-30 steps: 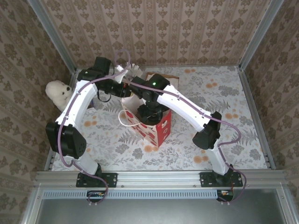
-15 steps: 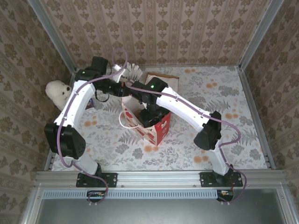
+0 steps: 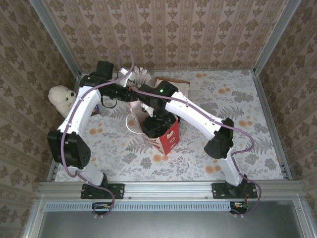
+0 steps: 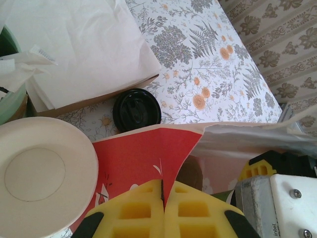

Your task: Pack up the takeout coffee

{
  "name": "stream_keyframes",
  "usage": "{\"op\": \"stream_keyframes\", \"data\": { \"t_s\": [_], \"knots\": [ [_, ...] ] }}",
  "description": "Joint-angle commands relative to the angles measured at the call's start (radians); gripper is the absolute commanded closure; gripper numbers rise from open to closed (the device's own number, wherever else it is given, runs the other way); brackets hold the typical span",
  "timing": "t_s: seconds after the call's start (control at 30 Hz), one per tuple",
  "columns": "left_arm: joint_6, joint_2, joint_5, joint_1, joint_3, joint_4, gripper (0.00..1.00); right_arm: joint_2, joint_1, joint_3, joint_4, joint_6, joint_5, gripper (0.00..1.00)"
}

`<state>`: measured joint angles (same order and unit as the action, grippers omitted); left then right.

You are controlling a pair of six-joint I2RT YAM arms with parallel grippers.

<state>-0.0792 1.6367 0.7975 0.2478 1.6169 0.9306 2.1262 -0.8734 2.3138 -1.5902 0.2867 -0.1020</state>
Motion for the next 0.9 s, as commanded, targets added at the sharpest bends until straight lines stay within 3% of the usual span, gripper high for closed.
{"op": "stream_keyframes", "data": {
  "t_s": [0.0, 0.13, 0.33, 0.87],
  "knots": [
    [0.008, -0.028, 0.035, -0.004, -0.001, -0.032, 1.00, -0.015, 0.008, 0.015, -0.095, 0.003, 0.079, 0.43],
    [0.002, -0.023, 0.046, -0.004, 0.013, -0.024, 1.00, 0.014, 0.001, 0.076, -0.201, 0.050, 0.211, 0.43],
    [-0.012, -0.019, 0.048, 0.004, 0.014, -0.014, 1.00, 0.015, -0.004, 0.082, -0.207, 0.101, 0.273, 0.45],
    [-0.051, 0.025, 0.044, 0.014, 0.088, 0.044, 1.00, -0.003, 0.008, -0.070, -0.210, 0.059, 0.236, 0.43]
  ]
}}
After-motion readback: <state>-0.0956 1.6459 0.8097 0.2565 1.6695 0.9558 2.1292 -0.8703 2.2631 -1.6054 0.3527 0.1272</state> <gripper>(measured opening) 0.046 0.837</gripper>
